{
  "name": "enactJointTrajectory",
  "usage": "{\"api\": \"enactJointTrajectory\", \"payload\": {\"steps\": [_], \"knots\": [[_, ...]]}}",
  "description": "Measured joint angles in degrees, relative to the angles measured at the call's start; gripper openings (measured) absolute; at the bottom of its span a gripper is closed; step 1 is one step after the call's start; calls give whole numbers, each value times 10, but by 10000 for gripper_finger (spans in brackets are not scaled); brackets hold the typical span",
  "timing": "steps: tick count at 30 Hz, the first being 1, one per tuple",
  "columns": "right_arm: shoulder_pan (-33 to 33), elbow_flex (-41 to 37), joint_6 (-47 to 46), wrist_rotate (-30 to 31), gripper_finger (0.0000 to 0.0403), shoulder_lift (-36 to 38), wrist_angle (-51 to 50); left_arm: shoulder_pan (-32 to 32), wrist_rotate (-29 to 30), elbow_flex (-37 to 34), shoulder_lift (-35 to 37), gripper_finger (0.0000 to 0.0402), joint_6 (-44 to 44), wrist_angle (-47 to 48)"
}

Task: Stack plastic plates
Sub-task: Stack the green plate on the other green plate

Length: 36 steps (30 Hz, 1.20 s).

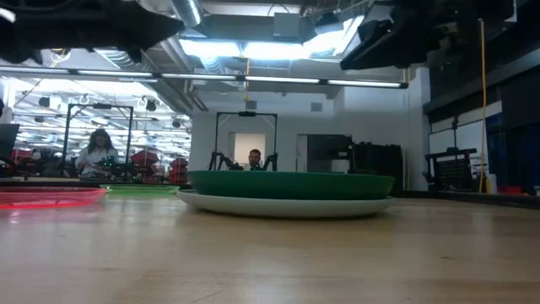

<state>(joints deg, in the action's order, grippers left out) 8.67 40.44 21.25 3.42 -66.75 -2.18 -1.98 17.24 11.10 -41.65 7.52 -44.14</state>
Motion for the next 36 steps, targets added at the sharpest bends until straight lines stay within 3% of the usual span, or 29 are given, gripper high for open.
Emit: {"api": "enactJointTrajectory", "payload": {"steps": [9,17,23,30,36], "knots": [[-36,-116,-21,-1,134,46,106,0,14,73,-144,9,15,24],[-35,-191,-43,-16,134,48,229,0,9,87,-190,9,-25,14],[-35,-216,-48,-27,134,48,279,-2,82,87,-218,28,-58,39],[-35,-226,-56,-40,134,48,280,-23,102,101,-222,99,-113,157],[-35,-226,-59,-39,134,48,290,-43,116,153,-243,114,-147,311]]}}
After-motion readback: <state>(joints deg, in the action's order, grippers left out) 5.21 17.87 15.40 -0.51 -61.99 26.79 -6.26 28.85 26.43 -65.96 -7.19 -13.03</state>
